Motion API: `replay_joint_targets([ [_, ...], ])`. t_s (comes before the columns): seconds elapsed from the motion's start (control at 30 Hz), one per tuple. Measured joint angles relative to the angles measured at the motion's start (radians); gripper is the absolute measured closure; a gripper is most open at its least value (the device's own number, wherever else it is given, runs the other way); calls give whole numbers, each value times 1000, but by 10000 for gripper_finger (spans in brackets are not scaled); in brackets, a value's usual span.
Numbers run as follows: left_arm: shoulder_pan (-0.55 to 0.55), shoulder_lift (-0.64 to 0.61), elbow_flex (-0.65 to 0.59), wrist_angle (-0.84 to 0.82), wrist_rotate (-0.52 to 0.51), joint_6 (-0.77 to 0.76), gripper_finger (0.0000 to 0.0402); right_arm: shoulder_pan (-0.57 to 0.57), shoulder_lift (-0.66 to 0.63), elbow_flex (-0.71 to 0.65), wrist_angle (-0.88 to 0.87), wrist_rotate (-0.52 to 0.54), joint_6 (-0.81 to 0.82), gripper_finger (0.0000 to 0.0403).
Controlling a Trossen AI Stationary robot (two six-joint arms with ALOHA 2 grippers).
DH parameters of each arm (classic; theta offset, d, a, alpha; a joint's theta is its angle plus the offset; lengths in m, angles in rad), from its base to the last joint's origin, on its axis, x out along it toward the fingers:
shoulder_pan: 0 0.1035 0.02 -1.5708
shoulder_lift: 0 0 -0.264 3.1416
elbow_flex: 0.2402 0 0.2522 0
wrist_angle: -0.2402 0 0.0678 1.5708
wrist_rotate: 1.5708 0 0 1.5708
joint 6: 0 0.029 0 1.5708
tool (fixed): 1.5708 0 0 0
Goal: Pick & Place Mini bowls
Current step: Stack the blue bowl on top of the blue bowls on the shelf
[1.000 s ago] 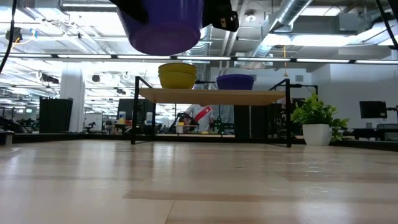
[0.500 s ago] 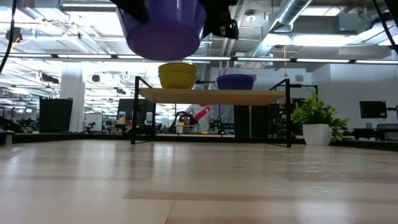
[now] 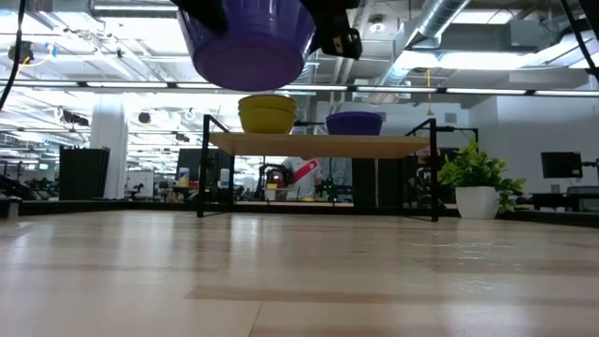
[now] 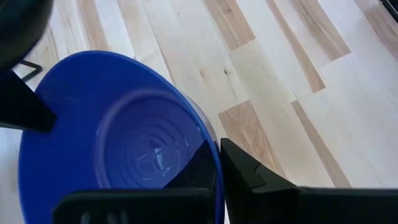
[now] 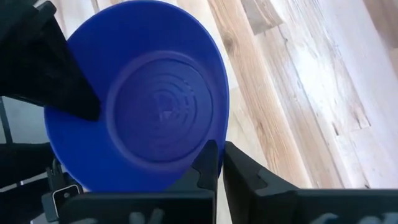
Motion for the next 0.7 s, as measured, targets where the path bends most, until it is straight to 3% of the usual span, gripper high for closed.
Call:
replay_joint_targets([
  [0.3, 1, -1, 2, 7, 21, -2, 383, 0, 1, -1, -4, -3, 4, 402],
  [0.7, 2, -6, 4, 50, 28, -61, 295, 2, 3, -3, -40, -5, -5, 402],
])
